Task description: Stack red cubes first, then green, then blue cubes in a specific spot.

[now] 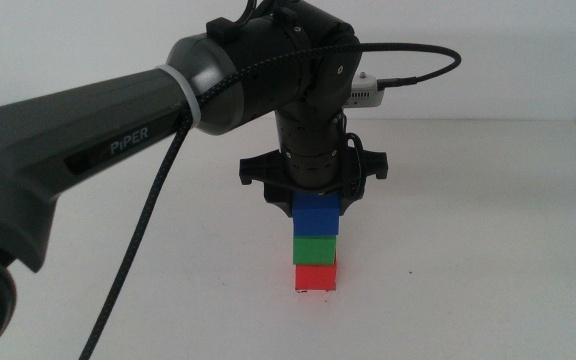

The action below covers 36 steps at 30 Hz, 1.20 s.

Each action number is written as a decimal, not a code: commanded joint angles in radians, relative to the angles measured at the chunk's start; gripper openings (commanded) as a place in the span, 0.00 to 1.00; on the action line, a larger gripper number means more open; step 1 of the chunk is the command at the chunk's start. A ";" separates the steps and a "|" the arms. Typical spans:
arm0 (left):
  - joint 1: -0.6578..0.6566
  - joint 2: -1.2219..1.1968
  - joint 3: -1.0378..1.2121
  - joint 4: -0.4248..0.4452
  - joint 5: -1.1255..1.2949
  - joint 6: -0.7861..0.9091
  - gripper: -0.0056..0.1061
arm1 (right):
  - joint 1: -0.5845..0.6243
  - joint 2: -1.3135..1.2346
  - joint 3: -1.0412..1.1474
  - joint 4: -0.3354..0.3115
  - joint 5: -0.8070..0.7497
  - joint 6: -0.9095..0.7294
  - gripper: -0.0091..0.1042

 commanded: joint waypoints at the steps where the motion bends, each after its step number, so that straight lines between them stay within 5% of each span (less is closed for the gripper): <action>1: -0.003 0.001 -0.006 0.014 -0.003 0.002 0.36 | -0.007 -0.005 0.005 -0.004 -0.010 -0.008 0.90; 12: -0.003 0.001 -0.006 0.010 -0.003 0.012 0.55 | -0.007 -0.005 0.005 -0.004 -0.010 -0.008 0.90; 24: -0.003 0.001 -0.006 -0.013 -0.003 0.028 0.55 | -0.007 -0.005 0.005 -0.004 -0.010 -0.008 0.90; 26: -0.003 0.001 -0.006 -0.012 -0.003 0.028 0.64 | -0.007 -0.005 0.005 -0.004 -0.010 -0.008 0.90; 36: -0.003 -0.007 -0.006 0.011 -0.003 0.080 0.66 | -0.007 -0.005 0.005 -0.004 -0.010 -0.008 0.90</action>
